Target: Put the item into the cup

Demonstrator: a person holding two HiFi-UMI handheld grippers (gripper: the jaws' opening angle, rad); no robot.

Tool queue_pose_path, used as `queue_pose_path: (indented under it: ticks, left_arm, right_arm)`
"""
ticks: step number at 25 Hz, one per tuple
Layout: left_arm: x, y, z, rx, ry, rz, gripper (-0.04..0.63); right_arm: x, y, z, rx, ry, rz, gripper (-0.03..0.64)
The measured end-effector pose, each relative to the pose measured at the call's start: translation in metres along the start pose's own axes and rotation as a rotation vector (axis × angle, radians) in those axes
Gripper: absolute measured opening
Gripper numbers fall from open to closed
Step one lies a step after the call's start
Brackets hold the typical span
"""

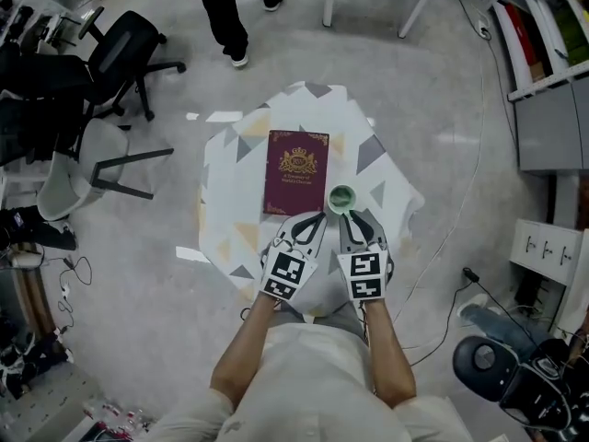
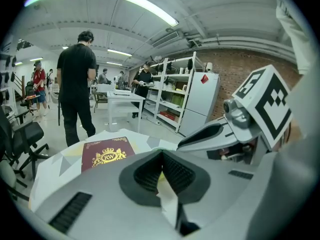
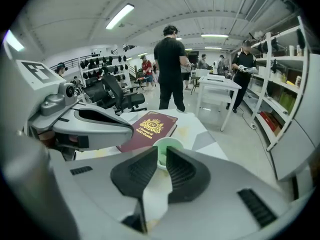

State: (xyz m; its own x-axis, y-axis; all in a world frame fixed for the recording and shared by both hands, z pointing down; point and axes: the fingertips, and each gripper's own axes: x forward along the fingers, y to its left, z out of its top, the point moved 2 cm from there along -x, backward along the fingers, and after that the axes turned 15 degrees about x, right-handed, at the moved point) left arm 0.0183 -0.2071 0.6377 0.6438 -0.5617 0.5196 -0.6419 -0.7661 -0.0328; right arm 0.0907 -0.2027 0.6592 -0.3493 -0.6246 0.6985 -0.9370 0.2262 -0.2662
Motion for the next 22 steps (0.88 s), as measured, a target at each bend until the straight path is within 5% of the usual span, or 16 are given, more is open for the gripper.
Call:
queue_pose_path:
  ticks: [22]
  left_arm:
    - [-0.123,0.011,0.090,0.120,-0.245,0.046,0.012]
  right_arm:
    - [-0.136,0.073,0.070,-0.079,-0.345,0.009,0.061]
